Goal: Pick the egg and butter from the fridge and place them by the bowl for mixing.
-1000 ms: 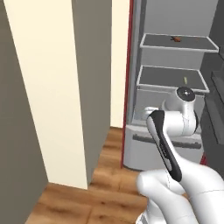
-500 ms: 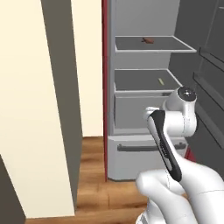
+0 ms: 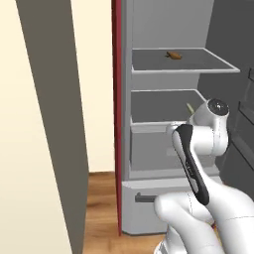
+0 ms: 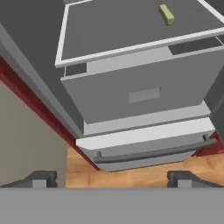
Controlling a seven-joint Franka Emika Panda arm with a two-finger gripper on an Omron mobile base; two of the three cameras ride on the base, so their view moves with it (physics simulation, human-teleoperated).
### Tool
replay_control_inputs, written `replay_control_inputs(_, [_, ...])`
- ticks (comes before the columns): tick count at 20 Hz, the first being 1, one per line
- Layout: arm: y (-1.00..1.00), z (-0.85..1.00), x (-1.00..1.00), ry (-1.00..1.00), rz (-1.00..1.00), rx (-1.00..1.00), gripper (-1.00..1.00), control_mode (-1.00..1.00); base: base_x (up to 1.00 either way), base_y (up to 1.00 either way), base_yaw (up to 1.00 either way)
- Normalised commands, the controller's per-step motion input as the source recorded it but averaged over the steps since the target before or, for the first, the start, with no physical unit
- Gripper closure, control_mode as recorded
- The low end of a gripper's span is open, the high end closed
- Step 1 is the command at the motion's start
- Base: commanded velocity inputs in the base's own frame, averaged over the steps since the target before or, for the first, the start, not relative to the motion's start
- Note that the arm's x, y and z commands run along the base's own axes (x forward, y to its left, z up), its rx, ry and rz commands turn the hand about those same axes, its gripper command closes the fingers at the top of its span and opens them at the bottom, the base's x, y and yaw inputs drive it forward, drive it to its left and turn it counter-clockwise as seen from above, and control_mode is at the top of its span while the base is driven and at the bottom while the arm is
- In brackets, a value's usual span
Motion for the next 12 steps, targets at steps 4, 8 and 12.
replay_control_inputs(4, [0.0,0.0,0.0,0.0,0.0,0.0,-1.0,1.0,0.71,-0.12,-0.05])
replay_control_inputs(8, [0.0,0.0,0.0,0.0,0.0,0.0,-1.0,1.0,0.57,0.0,-0.29])
replay_control_inputs(12, [0.0,0.0,0.0,0.0,0.0,0.0,-1.0,1.0,0.53,0.0,-0.33])
